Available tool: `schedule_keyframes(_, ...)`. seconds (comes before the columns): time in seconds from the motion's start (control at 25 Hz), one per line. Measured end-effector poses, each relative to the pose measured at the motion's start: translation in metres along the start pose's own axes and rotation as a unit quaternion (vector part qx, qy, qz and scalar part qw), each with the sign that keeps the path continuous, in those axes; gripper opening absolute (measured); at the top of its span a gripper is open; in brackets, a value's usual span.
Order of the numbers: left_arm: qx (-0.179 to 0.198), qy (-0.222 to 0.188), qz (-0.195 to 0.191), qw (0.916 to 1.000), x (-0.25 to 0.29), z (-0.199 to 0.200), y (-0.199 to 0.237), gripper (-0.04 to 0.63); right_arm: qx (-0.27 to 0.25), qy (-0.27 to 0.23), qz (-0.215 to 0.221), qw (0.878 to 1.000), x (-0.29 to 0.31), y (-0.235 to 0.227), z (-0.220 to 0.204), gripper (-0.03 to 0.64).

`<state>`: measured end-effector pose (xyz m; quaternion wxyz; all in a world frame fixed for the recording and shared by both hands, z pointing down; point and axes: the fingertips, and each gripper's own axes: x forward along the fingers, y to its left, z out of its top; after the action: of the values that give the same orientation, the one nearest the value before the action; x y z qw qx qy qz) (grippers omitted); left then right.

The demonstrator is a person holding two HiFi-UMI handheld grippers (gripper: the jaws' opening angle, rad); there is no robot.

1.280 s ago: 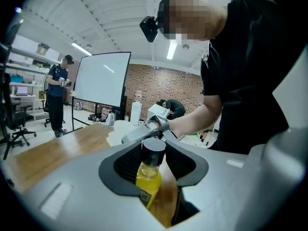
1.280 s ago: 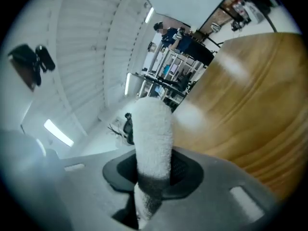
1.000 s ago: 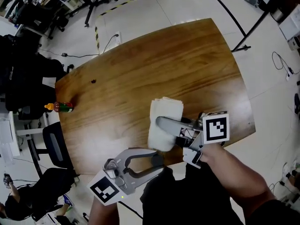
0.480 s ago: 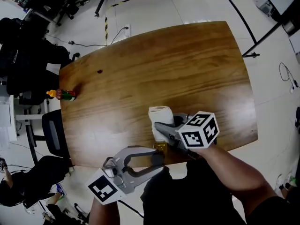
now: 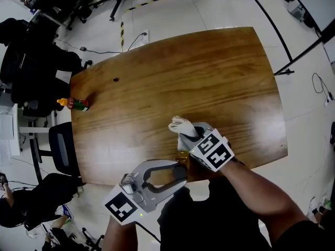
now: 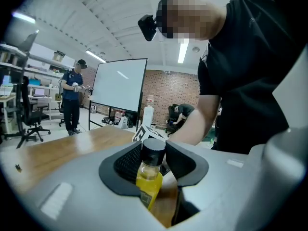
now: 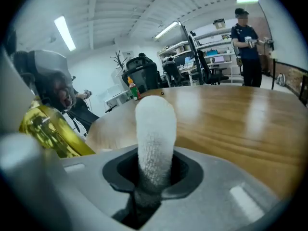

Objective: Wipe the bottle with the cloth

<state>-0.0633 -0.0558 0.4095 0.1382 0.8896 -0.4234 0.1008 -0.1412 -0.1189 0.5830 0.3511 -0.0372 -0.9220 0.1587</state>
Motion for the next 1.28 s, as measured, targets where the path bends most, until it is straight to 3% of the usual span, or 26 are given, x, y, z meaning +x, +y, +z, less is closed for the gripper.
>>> schedule_keyframes(0.12,0.003,-0.011,0.007,0.9999,0.003,0.002,0.0,0.175,0.016,-0.029,-0.041,0.999,-0.018,-0.014,0.011,0.074)
schedule_keyframes(0.24,0.01,-0.031,0.014,0.9994,0.009,0.006,-0.002,0.175,0.097,-0.124,-0.046,0.986,-0.075,-0.021,0.046,0.075)
schedule_keyframes(0.4,0.026,-0.052,0.019,0.9981,0.014,0.012,-0.007,0.173,0.188,-0.264,0.024,0.946,-0.179,0.005,0.109,0.075)
schedule_keyframes(0.52,0.019,-0.051,0.025,0.9982,0.021,0.009,-0.009,0.173,0.211,-0.283,0.095,0.931,-0.211,0.045,0.133,0.075)
schedule_keyframes(0.6,0.017,-0.049,0.028,0.9983,0.023,0.007,-0.008,0.172,0.199,-0.277,0.117,0.933,-0.209,0.072,0.14,0.075)
schedule_keyframes(0.68,0.02,-0.054,0.03,0.9979,0.023,0.008,-0.006,0.171,0.16,-0.263,0.099,0.946,-0.196,0.091,0.141,0.075)
schedule_keyframes(0.84,0.035,-0.064,0.034,0.9967,0.021,0.006,-0.006,0.169,0.047,-0.23,0.013,0.972,-0.175,0.103,0.132,0.075)
schedule_keyframes(0.96,0.038,-0.078,0.033,0.9957,0.018,0.004,-0.006,0.169,-0.017,-0.204,-0.052,0.977,-0.168,0.094,0.12,0.075)
schedule_keyframes(1.28,0.034,-0.078,0.044,0.9955,0.011,0.001,0.002,0.167,0.006,-0.174,-0.156,0.972,-0.188,0.039,0.086,0.075)
